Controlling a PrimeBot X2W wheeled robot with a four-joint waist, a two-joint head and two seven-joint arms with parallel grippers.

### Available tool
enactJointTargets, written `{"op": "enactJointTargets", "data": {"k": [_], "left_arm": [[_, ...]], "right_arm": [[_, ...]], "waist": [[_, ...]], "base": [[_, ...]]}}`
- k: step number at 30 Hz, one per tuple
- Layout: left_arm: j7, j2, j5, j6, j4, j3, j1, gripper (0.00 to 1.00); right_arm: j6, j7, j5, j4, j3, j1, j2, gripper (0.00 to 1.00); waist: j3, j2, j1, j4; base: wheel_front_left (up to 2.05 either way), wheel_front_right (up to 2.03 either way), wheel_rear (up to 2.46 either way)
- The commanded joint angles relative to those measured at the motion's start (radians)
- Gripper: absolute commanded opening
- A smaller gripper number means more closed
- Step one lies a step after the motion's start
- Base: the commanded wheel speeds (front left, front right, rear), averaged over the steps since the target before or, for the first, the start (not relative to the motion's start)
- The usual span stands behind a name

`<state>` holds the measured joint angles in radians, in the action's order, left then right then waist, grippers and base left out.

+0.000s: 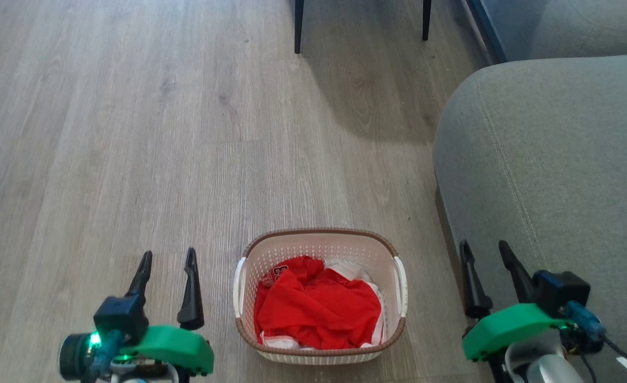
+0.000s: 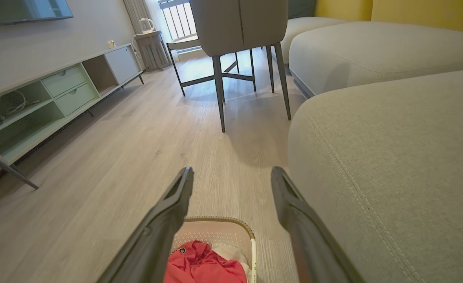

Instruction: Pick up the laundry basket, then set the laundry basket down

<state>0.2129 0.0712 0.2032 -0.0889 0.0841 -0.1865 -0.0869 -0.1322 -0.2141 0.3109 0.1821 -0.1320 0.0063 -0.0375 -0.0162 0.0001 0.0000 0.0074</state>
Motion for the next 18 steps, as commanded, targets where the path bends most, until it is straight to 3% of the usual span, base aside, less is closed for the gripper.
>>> {"op": "enactJointTargets", "data": {"k": [1,12,18], "left_arm": [[0.015,0.012,-0.028,-0.008,-0.039,0.020,0.025,1.00],[0.047,0.007,-0.157,-0.019,-0.049,0.012,0.015,1.00],[0.049,0.002,-0.163,-0.015,-0.046,0.017,0.016,1.00]], "right_arm": [[0.001,-0.014,-0.028,-0.039,-0.026,-0.044,-0.011,1.00],[0.002,-0.046,-0.158,-0.052,-0.053,-0.046,-0.013,1.00],[0.002,-0.048,-0.164,-0.051,-0.052,-0.049,-0.013,1.00]], "waist": [[0.000,-0.0001,0.0000,0.000],[0.003,-0.0001,0.0000,0.000],[0.007,-0.0001,0.0000,0.000]], "base": [[0.00,0.00,0.00],[0.00,0.00,0.00],[0.00,0.00,0.00]]}}
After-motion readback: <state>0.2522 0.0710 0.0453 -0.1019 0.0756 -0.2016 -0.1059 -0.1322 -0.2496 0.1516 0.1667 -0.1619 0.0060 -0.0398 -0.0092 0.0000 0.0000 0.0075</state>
